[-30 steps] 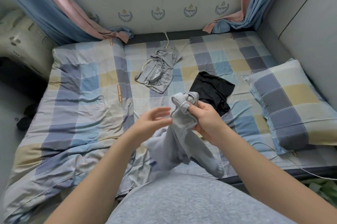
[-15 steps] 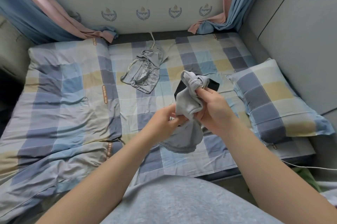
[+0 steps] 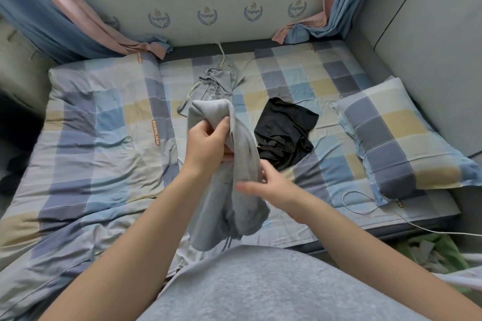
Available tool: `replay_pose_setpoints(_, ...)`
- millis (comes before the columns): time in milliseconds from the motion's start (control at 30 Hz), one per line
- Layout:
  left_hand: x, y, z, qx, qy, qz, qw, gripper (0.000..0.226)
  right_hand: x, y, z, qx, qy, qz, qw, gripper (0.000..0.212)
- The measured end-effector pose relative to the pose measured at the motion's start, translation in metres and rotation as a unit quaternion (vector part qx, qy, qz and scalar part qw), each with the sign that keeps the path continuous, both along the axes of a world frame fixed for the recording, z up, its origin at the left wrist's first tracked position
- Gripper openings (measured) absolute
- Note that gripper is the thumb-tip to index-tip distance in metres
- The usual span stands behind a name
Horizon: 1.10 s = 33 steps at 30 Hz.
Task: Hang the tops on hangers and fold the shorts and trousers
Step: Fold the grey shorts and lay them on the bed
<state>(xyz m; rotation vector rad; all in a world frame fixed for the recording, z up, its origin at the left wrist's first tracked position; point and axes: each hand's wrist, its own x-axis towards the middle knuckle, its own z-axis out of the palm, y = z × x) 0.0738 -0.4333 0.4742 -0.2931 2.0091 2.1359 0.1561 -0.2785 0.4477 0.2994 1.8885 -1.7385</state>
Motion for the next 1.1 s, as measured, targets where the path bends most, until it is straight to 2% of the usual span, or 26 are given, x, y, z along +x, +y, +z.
replay_pose_setpoints(67,0.000,-0.001,0.002,0.034,-0.011,0.010,0.999,0.026,0.004,-0.008,-0.014,0.029,0.018,0.012,0.999,0.044)
replay_pose_setpoints(133,-0.001,-0.002,0.001,0.035,-0.012,0.010,0.999,0.027,0.000,-0.008,-0.020,0.097,0.046,-0.026,0.994,0.020)
replay_pose_setpoints(167,-0.001,-0.003,-0.001,0.036,-0.017,0.013,0.999,0.025,-0.003,-0.005,-0.021,0.117,0.051,-0.050,0.991,0.016)
replay_pose_setpoints(300,-0.002,-0.014,-0.015,-0.010,-0.063,-0.007,0.998,0.020,-0.018,0.015,-0.011,0.097,0.016,-0.140,0.985,0.019)
replay_pose_setpoints(400,0.007,-0.018,-0.025,-0.078,-0.098,-0.090,0.988,0.016,-0.028,0.026,0.002,0.047,-0.003,-0.215,0.975,0.012)
replay_pose_setpoints(467,0.016,-0.018,-0.027,-0.084,-0.102,-0.169,0.977,0.017,-0.032,0.032,0.011,-0.009,-0.002,-0.262,0.965,0.013)
replay_pose_setpoints(567,0.028,-0.013,-0.029,-0.064,-0.082,-0.321,0.941,0.037,-0.033,0.031,0.026,-0.072,0.009,-0.269,0.960,0.018)
replay_pose_setpoints(667,0.036,0.000,-0.036,-0.085,-0.060,-0.376,0.921,0.056,-0.030,0.024,0.038,-0.110,0.017,-0.252,0.961,0.017)
replay_pose_setpoints(800,0.043,0.017,-0.039,-0.064,0.026,-0.330,0.941,0.041,-0.031,0.022,0.056,-0.207,0.025,-0.234,0.950,0.018)
replay_pose_setpoints(933,0.038,0.024,-0.037,-0.080,0.076,-0.285,0.952,0.027,-0.032,0.024,0.062,-0.261,0.037,-0.213,0.941,0.034)
replay_pose_setpoints(1000,0.034,0.026,-0.039,-0.085,0.070,-0.249,0.962,0.011,-0.030,0.028,0.057,-0.264,0.046,-0.194,0.944,0.044)
replay_pose_setpoints(1100,0.031,0.027,-0.035,-0.024,-0.021,-0.153,0.988,0.011,-0.025,0.035,0.042,-0.218,0.069,-0.163,0.960,0.046)
